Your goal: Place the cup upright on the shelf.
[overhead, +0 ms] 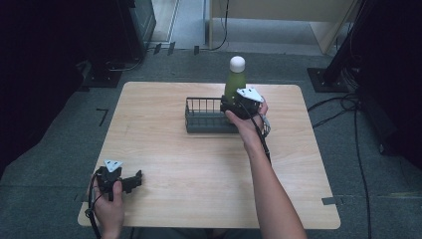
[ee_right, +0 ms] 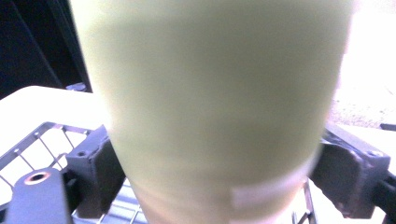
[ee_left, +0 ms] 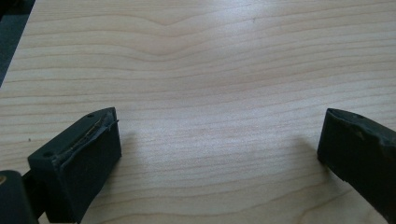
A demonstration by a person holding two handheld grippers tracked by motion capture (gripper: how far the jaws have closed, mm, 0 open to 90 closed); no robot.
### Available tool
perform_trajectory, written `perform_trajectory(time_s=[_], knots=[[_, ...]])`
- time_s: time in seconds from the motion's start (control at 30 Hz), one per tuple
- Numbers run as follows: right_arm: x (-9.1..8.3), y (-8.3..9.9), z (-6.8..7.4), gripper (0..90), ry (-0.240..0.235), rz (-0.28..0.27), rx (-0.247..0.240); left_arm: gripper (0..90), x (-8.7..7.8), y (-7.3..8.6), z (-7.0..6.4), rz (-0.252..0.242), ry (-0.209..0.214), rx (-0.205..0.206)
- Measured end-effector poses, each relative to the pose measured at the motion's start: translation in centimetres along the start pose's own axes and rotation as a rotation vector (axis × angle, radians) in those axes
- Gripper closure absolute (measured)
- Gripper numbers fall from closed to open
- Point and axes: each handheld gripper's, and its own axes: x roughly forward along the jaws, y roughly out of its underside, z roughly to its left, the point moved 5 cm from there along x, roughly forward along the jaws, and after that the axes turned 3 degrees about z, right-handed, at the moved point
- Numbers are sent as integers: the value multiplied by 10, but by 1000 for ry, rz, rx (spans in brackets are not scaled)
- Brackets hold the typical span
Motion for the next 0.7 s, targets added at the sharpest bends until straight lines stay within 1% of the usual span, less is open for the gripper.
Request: perform_trajectory(time_s=[0.1, 0.17, 0.2, 0.23, 0.3, 0.37, 0.47, 0.53, 0.7], knots=[[-4, -1, -1, 122, -1, 1, 5, 1, 0, 0, 0, -1, 0, -1], [-7, -2, -1, 94, -1, 2, 18, 1, 0, 0, 0, 0, 0, 0], [-8, -3, -1, 63, -2, 6, 21, 0, 0, 0, 0, 0, 0, 0], [-10, -2, -1, 53, -9, 15, 23, 0, 0, 0, 0, 0, 0, 0], [-14, -1, 0, 48, -18, 23, 21, 0, 0, 0, 0, 0, 0, 0], [-18, 0, -1, 48, -20, 19, 23, 1, 0, 0, 0, 0, 0, 0], [-24, 3, -4, 46, -33, 17, 43, 1, 0, 0, 0, 0, 0, 0], [-27, 5, -6, 45, -28, 21, 40, 1, 0, 0, 0, 0, 0, 0], [-36, 12, -8, 45, -38, 21, 30, 1, 0, 0, 0, -1, 0, -1]])
